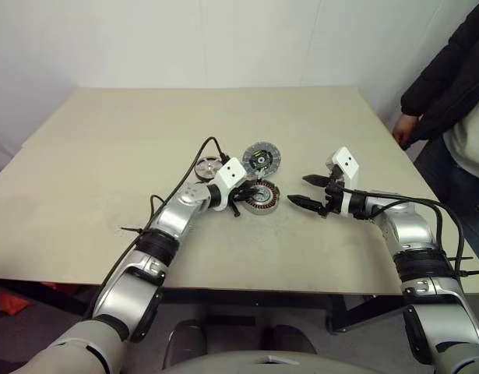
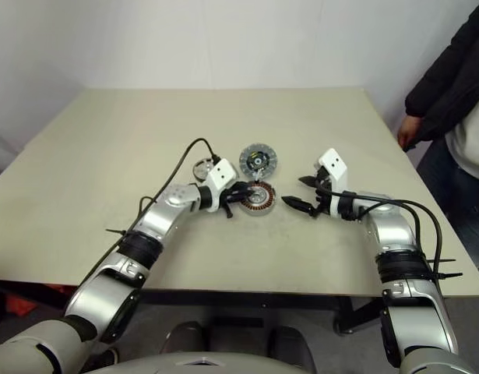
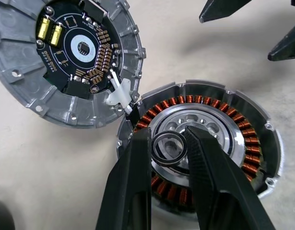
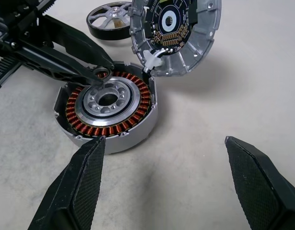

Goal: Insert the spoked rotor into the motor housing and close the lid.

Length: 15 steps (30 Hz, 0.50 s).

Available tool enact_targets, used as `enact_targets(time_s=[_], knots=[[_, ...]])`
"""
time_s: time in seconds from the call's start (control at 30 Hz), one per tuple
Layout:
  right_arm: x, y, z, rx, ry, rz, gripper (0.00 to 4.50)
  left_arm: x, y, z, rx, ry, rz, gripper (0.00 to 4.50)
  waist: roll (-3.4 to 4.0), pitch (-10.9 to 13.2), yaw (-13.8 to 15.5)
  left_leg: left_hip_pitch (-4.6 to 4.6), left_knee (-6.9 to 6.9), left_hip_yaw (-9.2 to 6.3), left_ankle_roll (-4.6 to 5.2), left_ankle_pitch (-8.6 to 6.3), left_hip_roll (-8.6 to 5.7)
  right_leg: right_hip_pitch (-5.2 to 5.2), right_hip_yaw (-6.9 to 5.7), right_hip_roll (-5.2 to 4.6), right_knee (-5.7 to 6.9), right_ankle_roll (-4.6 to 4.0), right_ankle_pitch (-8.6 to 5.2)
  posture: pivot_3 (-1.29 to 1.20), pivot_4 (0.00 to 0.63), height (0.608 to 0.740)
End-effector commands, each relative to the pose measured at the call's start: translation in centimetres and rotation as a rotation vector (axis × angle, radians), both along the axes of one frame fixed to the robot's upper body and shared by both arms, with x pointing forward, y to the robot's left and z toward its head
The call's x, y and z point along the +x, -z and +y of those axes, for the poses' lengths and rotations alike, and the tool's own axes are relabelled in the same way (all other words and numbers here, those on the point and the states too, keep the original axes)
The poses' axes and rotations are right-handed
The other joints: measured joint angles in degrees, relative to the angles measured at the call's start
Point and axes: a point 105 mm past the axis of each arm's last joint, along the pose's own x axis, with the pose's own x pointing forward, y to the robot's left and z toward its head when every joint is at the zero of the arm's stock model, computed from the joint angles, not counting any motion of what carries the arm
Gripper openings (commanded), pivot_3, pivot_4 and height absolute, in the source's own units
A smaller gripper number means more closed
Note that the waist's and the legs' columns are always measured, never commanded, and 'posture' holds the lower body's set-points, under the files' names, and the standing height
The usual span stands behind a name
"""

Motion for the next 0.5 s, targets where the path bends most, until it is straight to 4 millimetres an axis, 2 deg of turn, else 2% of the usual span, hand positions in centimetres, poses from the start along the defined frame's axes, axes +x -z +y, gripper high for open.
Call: enact_targets(time_s=[0.03, 0.23, 0.5], knots=[[0.37, -1.08, -0.29, 0.016, 0.001, -0.045, 4.5, 0.69, -1.36, -0.93, 0.003, 0.012, -0.061, 0.69, 0.0, 0.0, 0.02, 0.0, 0.0, 0.0, 0.0, 0.0, -0.02, 0.0, 0.0, -0.01, 0.0, 0.0, 0.0, 0.0, 0.0, 0.74], [0.35, -0.96, -0.33, 0.016, 0.002, -0.047, 4.5, 1.01, -1.36, -1.76, 0.015, 0.026, -0.068, 0.69, 0.0, 0.0, 0.02, 0.0, 0.0, -0.01, 0.03, 0.0, -0.02, 0.0, -0.02, -0.01, 0.0, 0.0, 0.0, 0.0, 0.0, 0.74], [0.22, -1.18, -0.07, 0.019, 0.001, -0.054, 4.5, 0.8, -1.13, -1.49, 0.02, 0.042, -0.061, 0.69, -0.02, 0.01, 0.11, -0.02, 0.0, -0.03, 0.07, -0.02, -0.03, 0.01, -0.04, -0.03, 0.0, 0.0, 0.0, 0.0, 0.0, 0.74]])
